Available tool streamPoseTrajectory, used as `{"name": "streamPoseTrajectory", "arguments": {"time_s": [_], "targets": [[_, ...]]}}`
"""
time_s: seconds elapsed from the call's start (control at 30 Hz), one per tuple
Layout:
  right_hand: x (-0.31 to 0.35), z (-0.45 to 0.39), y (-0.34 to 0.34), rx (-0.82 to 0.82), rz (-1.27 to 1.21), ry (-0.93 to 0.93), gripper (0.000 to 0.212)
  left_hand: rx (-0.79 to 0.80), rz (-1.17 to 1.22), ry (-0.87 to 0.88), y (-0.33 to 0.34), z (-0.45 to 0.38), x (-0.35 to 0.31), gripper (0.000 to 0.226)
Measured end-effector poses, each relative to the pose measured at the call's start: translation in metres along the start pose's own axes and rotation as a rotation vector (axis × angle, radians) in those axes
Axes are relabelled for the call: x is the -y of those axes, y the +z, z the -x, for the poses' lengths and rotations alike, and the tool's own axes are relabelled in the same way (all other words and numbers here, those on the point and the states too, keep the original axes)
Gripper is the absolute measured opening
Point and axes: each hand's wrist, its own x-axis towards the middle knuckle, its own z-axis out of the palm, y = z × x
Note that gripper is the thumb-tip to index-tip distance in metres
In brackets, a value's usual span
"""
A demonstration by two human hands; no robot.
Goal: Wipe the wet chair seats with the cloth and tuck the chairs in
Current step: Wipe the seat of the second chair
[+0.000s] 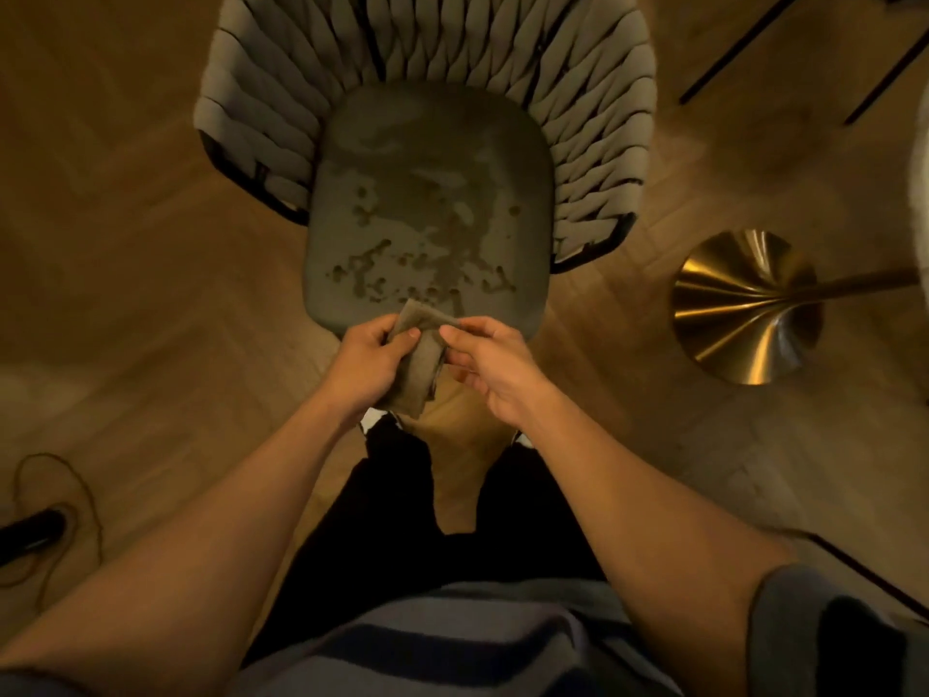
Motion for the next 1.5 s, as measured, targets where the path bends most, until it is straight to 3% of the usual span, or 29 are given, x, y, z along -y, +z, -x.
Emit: {"name": "streamPoseTrajectory", "arguments": {"time_s": [0.27,0.37,0.47,0.57,0.73,0.87,0.9,1.0,1.07,1.17,1.27,1.5], "targets": [[-0.047,-0.061,-0.048,-0.132,0.279,0.009,0.007,-0.154,-0.538,-0.026,-0.071,-0.061,0.082,0.019],[-0.059,-0.094,-0.077,-0.222,0.314,-0.02,0.002,-0.306,-0.651,-0.064,-0.093,-0.089,0.109,0.023],[-0.066,-0.127,-0.1,-0.283,0.392,-0.047,0.011,-0.51,-0.766,-0.103,-0.11,-0.116,0.131,0.03],[-0.071,-0.159,-0.124,-0.333,0.484,-0.081,0.008,-0.691,-0.762,-0.116,-0.122,-0.14,0.154,0.032],[-0.085,-0.211,-0.163,-0.458,0.518,-0.141,0.056,-0.609,-0.617,0.055,-0.112,-0.176,0.194,0.031],[-0.087,-0.229,-0.163,-0.462,0.341,-0.141,0.099,-0.667,-0.556,0.054,-0.098,-0.189,0.21,0.034],[-0.09,-0.233,-0.167,-0.456,0.288,-0.132,0.101,-0.687,-0.565,0.048,-0.096,-0.189,0.212,0.034],[-0.081,-0.224,-0.157,-0.417,0.144,-0.151,0.059,-0.752,-0.534,0.032,-0.087,-0.182,0.209,0.036],[-0.077,-0.221,-0.153,-0.379,0.105,-0.158,0.045,-0.797,-0.397,0.002,-0.081,-0.178,0.206,0.042],[-0.075,-0.222,-0.157,-0.334,0.102,-0.155,0.043,-0.874,-0.204,-0.041,-0.079,-0.175,0.207,0.044],[-0.076,-0.222,-0.16,-0.319,0.125,-0.155,0.035,-0.834,-0.157,0.021,-0.075,-0.173,0.207,0.035],[-0.081,-0.223,-0.16,-0.283,0.113,-0.188,0.041,-0.738,-0.326,0.048,-0.078,-0.178,0.215,0.036]]}}
